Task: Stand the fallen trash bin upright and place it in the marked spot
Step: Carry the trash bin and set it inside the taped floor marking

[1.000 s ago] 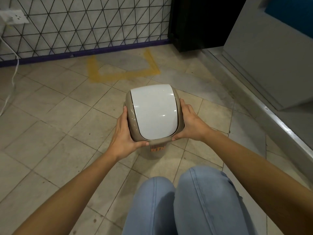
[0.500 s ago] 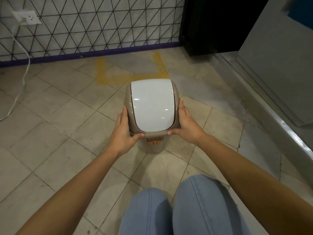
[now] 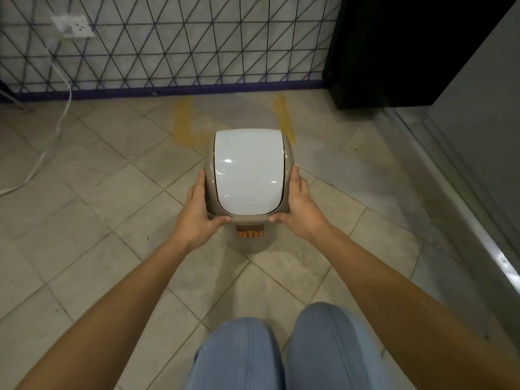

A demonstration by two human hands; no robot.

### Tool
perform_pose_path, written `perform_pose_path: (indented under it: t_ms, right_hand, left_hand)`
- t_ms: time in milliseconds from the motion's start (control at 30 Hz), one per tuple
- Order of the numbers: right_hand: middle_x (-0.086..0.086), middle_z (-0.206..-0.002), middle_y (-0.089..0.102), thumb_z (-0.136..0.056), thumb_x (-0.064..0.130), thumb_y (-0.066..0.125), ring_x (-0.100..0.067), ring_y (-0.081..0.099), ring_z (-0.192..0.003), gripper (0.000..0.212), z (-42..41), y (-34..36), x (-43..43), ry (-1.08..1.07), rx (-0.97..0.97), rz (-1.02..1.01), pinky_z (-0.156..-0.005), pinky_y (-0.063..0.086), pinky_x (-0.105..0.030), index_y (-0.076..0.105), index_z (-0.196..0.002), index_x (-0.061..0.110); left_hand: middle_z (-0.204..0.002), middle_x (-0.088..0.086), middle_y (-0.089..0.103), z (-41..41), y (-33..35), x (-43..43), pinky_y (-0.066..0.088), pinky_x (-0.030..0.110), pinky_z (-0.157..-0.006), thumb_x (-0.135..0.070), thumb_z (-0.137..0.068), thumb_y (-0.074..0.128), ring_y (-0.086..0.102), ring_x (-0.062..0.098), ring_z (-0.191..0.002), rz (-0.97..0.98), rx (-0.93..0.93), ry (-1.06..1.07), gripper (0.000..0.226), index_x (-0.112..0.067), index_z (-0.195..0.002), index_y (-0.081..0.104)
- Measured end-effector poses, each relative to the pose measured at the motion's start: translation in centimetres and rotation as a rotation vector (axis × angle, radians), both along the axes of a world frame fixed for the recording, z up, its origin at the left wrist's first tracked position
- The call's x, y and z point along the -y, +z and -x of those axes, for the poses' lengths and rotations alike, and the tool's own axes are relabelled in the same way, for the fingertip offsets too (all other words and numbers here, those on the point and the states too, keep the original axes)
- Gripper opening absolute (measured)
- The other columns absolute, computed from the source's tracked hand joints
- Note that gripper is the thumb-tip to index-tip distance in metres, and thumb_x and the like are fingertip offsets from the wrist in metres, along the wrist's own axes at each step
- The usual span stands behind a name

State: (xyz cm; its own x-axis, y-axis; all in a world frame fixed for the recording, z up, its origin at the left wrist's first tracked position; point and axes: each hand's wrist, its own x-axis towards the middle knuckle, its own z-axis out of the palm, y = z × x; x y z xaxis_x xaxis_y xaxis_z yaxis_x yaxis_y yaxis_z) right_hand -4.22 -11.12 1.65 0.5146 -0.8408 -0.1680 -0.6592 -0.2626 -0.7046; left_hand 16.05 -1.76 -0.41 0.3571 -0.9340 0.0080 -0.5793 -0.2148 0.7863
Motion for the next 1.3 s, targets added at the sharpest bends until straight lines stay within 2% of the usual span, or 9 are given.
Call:
perform_pose_path:
  t_ms: [100,267,433,633,867,1033,1200,1233,1300]
  right_hand:
    - [-0.008,-0.156,0.001,-0.072,0.012,0.077,-0.027,0.019,-0.142,0.124,-0.6,0.1,1.1,-0.010,0.005,-0.011,-0.113,0.024,-0.039,-0.023,-0.144,0.018]
    - [-0.008,-0.155,0.005,-0.070,0.011,0.079,-0.026,0.024,-0.140,0.125,-1.3,-0.1,3.1,-0.005,0.028,-0.019,-0.110,0.027,-0.038,-0.021,-0.145,0.020]
    - [-0.008,-0.153,0.012,-0.067,0.010,0.081,-0.026,0.023,-0.140,0.127,-2.5,0.1,5.1,-0.016,0.041,-0.013,-0.111,0.026,-0.039,-0.018,-0.147,0.020]
    - [-0.007,-0.152,0.014,-0.065,0.009,0.082,-0.023,0.025,-0.140,0.129,-3.9,0.7,6.6,-0.046,0.052,-0.044,-0.110,0.028,-0.037,-0.016,-0.148,0.023]
    - [-0.006,-0.150,0.019,-0.062,0.007,0.083,-0.022,0.027,-0.137,0.130,-5.6,0.9,9.4,-0.095,0.025,-0.046,-0.106,0.029,-0.035,-0.014,-0.148,0.024]
    - [-0.006,-0.148,0.022,-0.059,0.003,0.083,-0.022,0.029,-0.135,0.130,-7.2,1.2,11.0,-0.130,0.038,-0.061,-0.104,0.031,-0.032,-0.009,-0.149,0.022]
    - [-0.005,-0.150,0.021,-0.060,0.005,0.084,-0.023,0.026,-0.138,0.129,-8.5,0.9,13.2,-0.128,0.051,-0.040,-0.108,0.029,-0.036,-0.007,-0.149,0.023]
    - [-0.005,-0.150,0.021,-0.060,0.006,0.084,-0.023,0.024,-0.139,0.128,-8.6,0.7,13.6,-0.133,0.067,-0.037,-0.110,0.028,-0.038,-0.005,-0.150,0.023]
    - [-0.004,-0.150,0.023,-0.060,0.008,0.084,-0.022,0.023,-0.140,0.125,-9.0,0.2,14.2,-0.152,0.098,-0.031,-0.112,0.027,-0.041,-0.002,-0.150,0.025]
  left_hand:
    - [-0.155,0.005,0.018,-0.3,0.2,1.3,0.025,0.038,-0.114,-0.011,-0.067,0.082,0.021,0.018,-0.141,-0.015,-0.061,0.008,0.119,-0.020,-0.150,-0.003]
    - [-0.151,0.004,0.023,-0.7,0.0,2.7,0.028,0.028,-0.107,-0.013,-0.067,0.082,0.024,0.017,-0.139,0.011,-0.048,0.045,0.117,-0.026,-0.149,0.000]
    - [-0.151,0.002,0.025,-1.8,-0.3,4.2,0.034,0.032,-0.107,-0.015,-0.068,0.081,0.031,0.016,-0.136,0.029,-0.102,0.048,0.115,-0.025,-0.150,0.002]
    - [-0.152,0.000,0.025,-3.0,-0.4,5.7,0.032,0.046,-0.111,-0.016,-0.066,0.083,0.027,0.017,-0.139,0.067,-0.136,0.053,0.115,-0.025,-0.150,0.006]
    - [-0.150,0.001,0.024,-4.5,-0.9,8.4,0.032,0.043,-0.112,-0.020,-0.067,0.083,0.029,0.018,-0.138,0.070,-0.150,0.073,0.114,-0.028,-0.150,0.005]
    - [-0.150,0.001,0.023,-5.5,-0.7,10.1,0.030,0.032,-0.110,-0.017,-0.067,0.082,0.028,0.017,-0.138,0.077,-0.163,0.074,0.115,-0.024,-0.150,0.003]
    - [-0.152,0.000,0.026,-7.2,-0.8,12.2,0.034,0.041,-0.110,-0.018,-0.065,0.084,0.031,0.016,-0.137,0.083,-0.179,0.061,0.116,-0.022,-0.150,0.006]
    - [-0.152,-0.003,0.028,-7.4,-0.9,12.6,0.035,0.037,-0.110,-0.018,-0.064,0.084,0.032,0.013,-0.136,0.086,-0.190,0.071,0.115,-0.023,-0.150,0.008]
    - [-0.147,-0.013,0.032,-7.9,-1.1,13.3,0.035,0.018,-0.104,-0.016,-0.063,0.084,0.034,-0.001,-0.130,0.100,-0.244,0.085,0.111,-0.024,-0.149,0.013]
